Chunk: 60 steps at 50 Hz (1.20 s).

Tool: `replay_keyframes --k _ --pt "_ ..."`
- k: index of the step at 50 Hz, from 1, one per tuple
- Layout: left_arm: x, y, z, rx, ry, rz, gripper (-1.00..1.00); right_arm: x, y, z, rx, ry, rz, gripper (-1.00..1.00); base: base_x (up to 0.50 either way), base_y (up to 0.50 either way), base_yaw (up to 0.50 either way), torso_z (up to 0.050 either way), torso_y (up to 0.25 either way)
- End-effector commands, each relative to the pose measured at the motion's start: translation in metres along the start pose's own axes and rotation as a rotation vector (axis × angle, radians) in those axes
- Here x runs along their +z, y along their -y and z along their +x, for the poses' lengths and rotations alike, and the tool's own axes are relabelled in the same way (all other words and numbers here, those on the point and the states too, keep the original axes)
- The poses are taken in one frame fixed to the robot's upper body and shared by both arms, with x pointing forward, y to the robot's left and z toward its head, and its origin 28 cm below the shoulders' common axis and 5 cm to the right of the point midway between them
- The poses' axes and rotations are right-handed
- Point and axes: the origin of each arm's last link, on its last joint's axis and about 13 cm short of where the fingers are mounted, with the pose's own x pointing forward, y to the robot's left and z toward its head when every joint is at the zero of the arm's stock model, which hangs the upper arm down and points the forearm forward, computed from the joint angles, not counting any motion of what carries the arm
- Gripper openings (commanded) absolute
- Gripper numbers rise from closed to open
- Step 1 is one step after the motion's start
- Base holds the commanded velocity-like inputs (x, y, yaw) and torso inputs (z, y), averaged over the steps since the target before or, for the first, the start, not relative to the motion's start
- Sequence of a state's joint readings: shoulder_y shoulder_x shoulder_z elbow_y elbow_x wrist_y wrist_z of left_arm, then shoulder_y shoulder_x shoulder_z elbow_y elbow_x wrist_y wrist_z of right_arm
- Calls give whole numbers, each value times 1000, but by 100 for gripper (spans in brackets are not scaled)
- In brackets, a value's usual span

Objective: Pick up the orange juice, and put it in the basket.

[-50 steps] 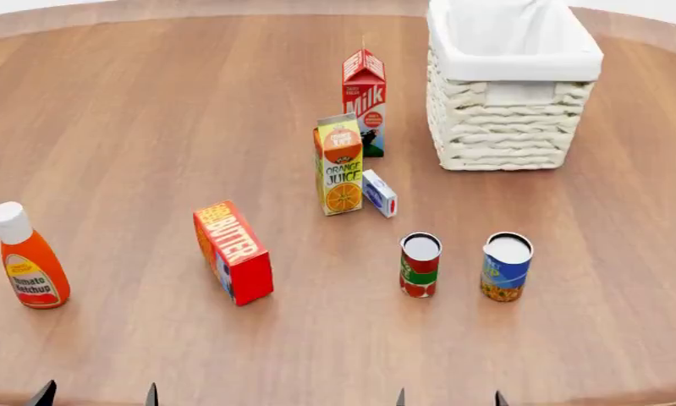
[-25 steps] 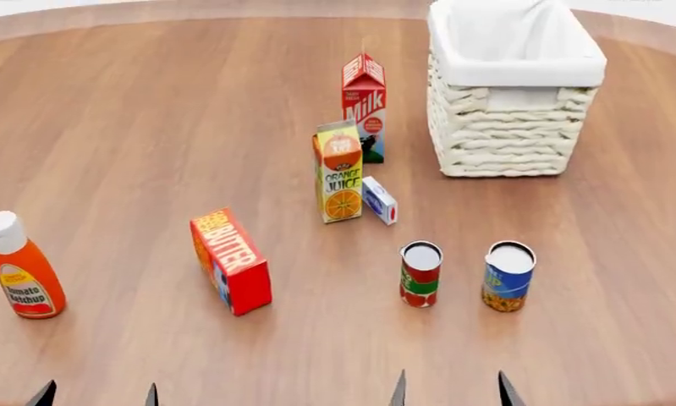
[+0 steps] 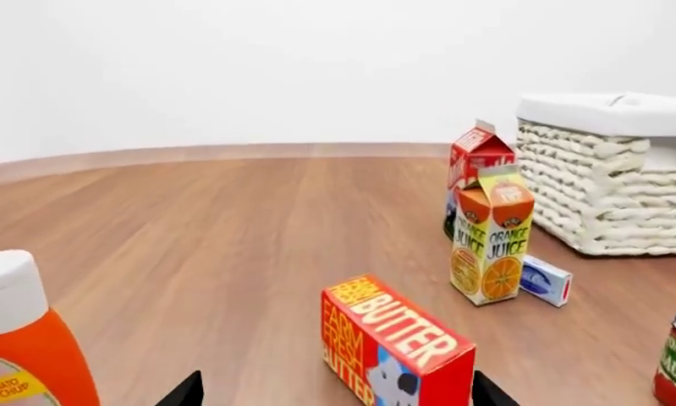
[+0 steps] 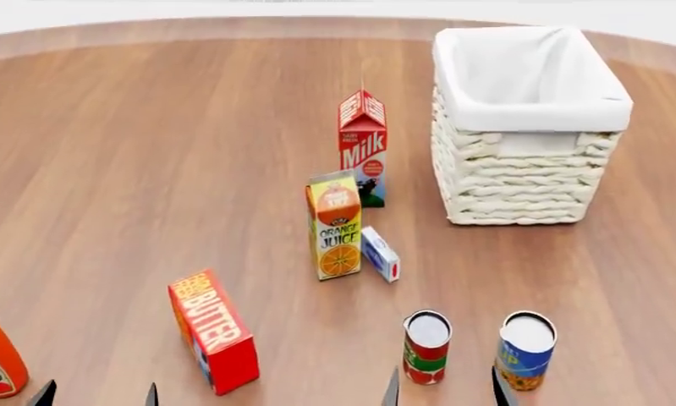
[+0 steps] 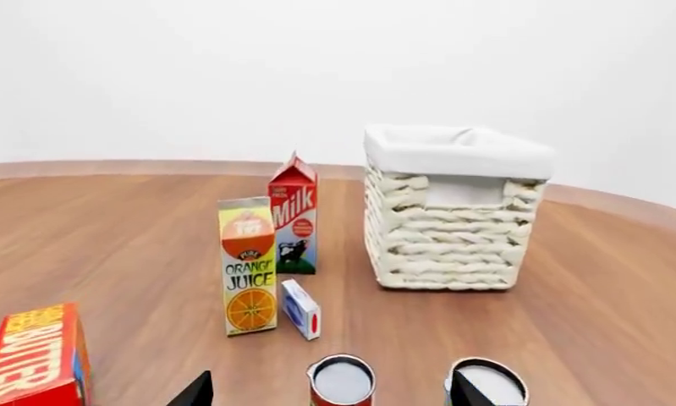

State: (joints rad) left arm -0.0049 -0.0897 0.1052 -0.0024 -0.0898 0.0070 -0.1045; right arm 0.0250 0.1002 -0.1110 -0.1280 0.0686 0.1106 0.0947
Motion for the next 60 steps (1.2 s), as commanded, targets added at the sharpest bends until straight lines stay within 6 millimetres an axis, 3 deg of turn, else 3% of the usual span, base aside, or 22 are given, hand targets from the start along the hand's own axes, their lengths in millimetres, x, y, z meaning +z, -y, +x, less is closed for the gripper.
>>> replay_keyframes --k 1,60 --pt "0 0 0 0 0 0 100 0 1 -1 1 -1 7 100 379 0 0 0 0" --pt "0 0 0 0 0 0 100 2 2 -4 -6 8 20 100 401 0 0 0 0"
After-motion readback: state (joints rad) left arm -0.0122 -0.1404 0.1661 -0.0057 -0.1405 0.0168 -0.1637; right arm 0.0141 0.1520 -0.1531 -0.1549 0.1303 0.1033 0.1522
